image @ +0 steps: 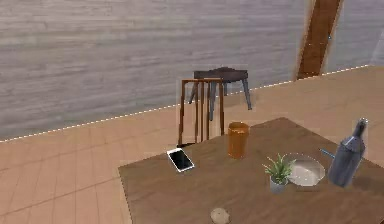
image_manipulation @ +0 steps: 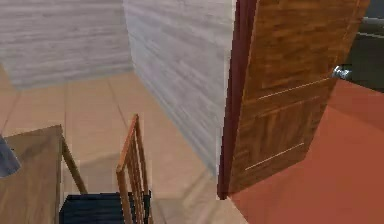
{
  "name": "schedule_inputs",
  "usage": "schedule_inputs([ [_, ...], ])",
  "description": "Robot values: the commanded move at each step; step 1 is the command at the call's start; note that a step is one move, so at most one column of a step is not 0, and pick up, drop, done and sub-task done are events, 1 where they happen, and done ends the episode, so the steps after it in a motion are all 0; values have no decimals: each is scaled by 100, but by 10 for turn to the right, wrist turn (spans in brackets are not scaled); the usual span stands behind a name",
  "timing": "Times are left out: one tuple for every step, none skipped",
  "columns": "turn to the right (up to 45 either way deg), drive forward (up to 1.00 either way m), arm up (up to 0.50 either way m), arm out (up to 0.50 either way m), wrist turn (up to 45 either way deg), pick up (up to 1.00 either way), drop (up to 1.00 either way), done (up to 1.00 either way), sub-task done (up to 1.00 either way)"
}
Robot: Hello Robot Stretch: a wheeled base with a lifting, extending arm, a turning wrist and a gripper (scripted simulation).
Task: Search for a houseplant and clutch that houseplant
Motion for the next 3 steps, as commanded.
schedule_inputs([
  [-450,0,0,0,0,0,0,0,0],
  [-150,0,0,0,0,0,0,0,0],
  [0,0,50,0,0,0,0,0,0],
])
